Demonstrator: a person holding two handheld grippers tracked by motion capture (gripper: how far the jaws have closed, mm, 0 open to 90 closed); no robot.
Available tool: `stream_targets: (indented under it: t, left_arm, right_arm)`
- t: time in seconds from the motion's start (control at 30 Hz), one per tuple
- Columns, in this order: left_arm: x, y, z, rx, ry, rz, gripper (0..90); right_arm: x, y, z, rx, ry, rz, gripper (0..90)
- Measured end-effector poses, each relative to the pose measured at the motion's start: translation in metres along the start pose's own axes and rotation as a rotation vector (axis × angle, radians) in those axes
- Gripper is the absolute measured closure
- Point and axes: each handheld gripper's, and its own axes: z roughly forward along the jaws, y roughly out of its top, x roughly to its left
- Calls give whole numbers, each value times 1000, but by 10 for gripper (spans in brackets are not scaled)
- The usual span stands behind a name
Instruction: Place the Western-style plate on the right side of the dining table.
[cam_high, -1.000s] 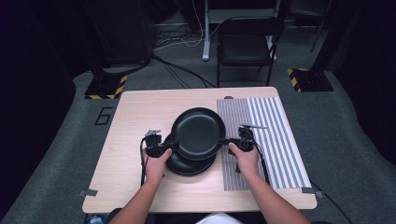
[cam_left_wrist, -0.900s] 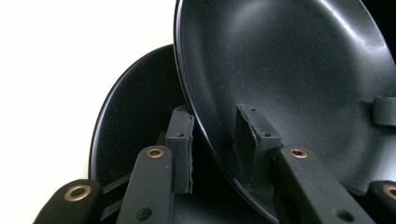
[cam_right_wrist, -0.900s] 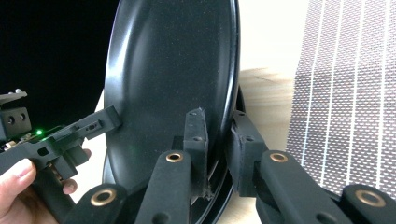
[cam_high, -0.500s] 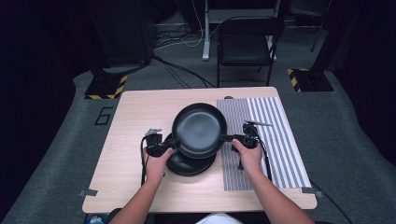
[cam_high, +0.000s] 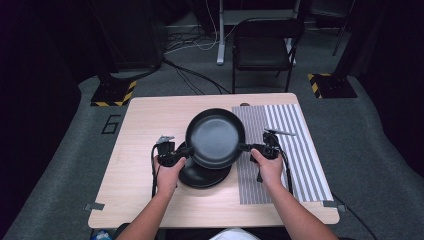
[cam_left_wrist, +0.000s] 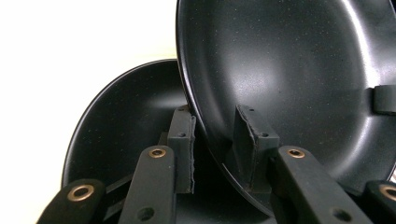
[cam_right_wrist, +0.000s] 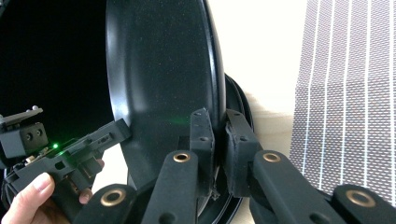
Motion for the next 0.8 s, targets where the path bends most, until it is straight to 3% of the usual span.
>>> stream_targets:
  t: [0.33, 0.8]
  left_arm:
    - [-11, 0, 3, -1, -22, 8, 691]
    - [-32, 4, 4, -3, -30, 58, 683]
  right_arm:
    - [-6, 1, -12, -4, -6, 14, 829]
    - [-9, -2, -35, -25, 6, 7, 820]
